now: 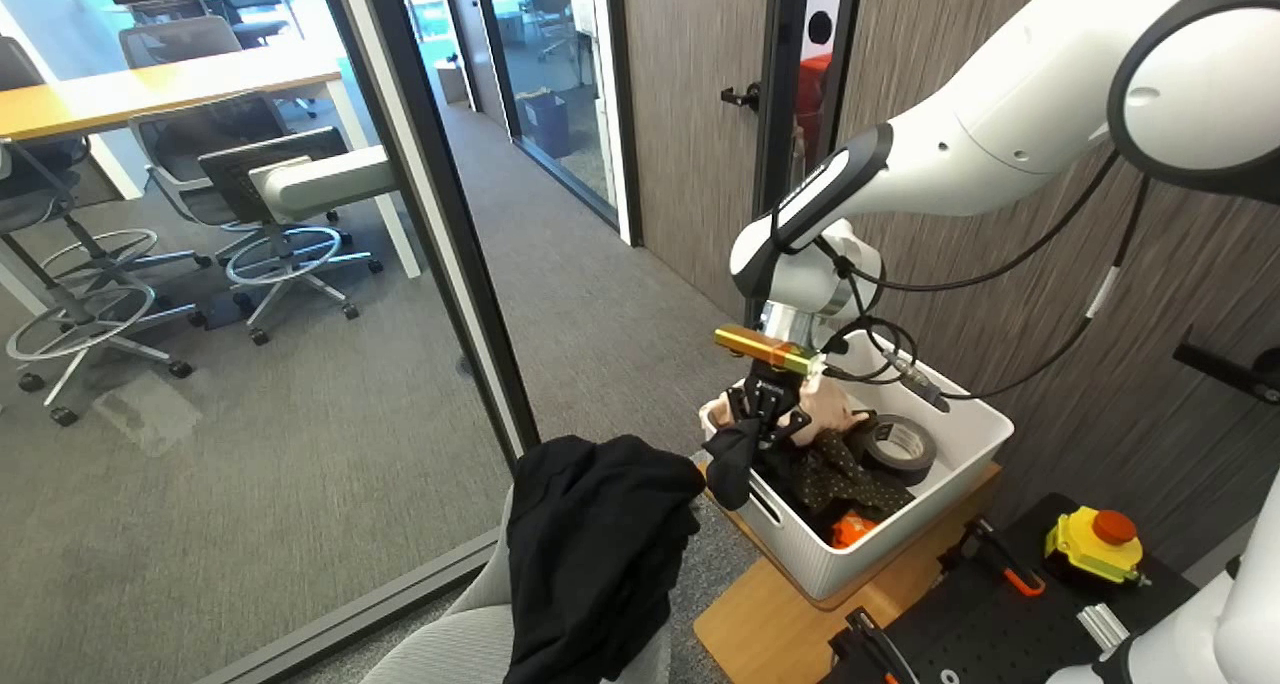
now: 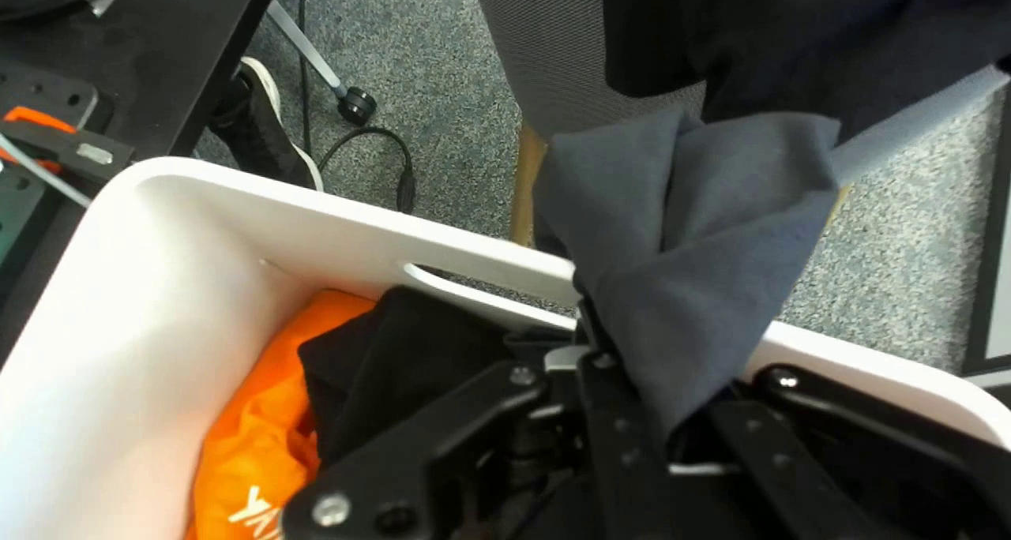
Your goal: Pick up one cloth from the box and put it on the headrest of the chair
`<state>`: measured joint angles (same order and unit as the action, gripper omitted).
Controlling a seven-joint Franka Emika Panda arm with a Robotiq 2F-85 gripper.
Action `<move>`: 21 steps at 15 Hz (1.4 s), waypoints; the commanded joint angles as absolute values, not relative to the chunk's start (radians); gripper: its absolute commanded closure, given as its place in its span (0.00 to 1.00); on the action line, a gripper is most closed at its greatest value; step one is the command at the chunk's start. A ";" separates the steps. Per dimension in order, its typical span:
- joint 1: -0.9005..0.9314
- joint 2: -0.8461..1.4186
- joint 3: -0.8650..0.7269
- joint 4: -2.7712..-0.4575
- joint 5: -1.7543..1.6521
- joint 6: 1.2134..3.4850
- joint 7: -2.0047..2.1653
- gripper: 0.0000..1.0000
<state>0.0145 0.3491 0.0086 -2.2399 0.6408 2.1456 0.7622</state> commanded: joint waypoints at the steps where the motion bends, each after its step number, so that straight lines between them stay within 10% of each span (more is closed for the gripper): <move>1: 0.032 0.217 0.025 -2.313 0.633 2.140 0.630 0.98; 21: 0.214 0.135 0.220 -1.971 0.493 1.733 0.229 0.98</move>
<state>0.1949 0.0486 0.2039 -2.1030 0.5407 1.8062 0.2921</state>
